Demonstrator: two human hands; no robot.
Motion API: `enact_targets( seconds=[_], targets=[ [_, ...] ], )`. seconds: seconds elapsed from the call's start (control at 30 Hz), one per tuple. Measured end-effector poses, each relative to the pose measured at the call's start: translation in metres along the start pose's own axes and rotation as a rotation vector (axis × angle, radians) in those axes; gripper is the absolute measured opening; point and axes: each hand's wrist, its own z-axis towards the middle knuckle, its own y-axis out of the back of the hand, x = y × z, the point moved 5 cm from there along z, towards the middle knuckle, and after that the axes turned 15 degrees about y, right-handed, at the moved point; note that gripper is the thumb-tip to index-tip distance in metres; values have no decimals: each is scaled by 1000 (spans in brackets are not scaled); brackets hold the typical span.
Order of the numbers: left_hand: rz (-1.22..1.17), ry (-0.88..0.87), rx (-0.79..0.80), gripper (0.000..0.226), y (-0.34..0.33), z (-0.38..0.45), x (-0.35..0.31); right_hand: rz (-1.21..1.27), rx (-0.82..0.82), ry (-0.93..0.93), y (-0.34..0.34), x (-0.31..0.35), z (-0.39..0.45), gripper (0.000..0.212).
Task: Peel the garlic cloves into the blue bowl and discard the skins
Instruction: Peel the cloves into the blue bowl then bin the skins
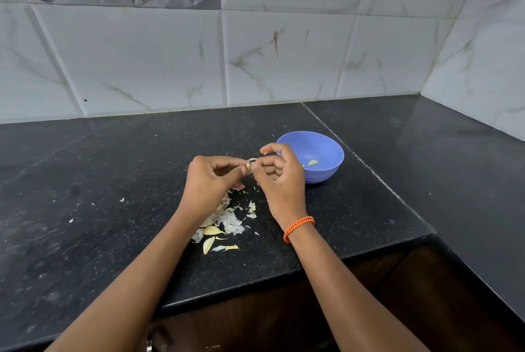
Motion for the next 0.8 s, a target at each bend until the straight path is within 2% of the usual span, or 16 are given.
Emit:
enact_targets(
  seconds=[0.17, 0.3, 0.5, 0.8],
  targets=[
    [12, -9, 28, 9, 0, 1, 1, 22, 17, -22, 0, 0, -1, 24],
    [-3, 7, 31, 14, 1, 4, 3, -34, 40, 6, -1, 0, 0, 13],
    [102, -4, 36, 17, 1, 7, 4, -230, 107, 54, -4, -3, -1, 28],
    [162, -42, 22, 15, 6, 8, 3, -303, 102, 100, -3, 0, 1, 10]
  ],
)
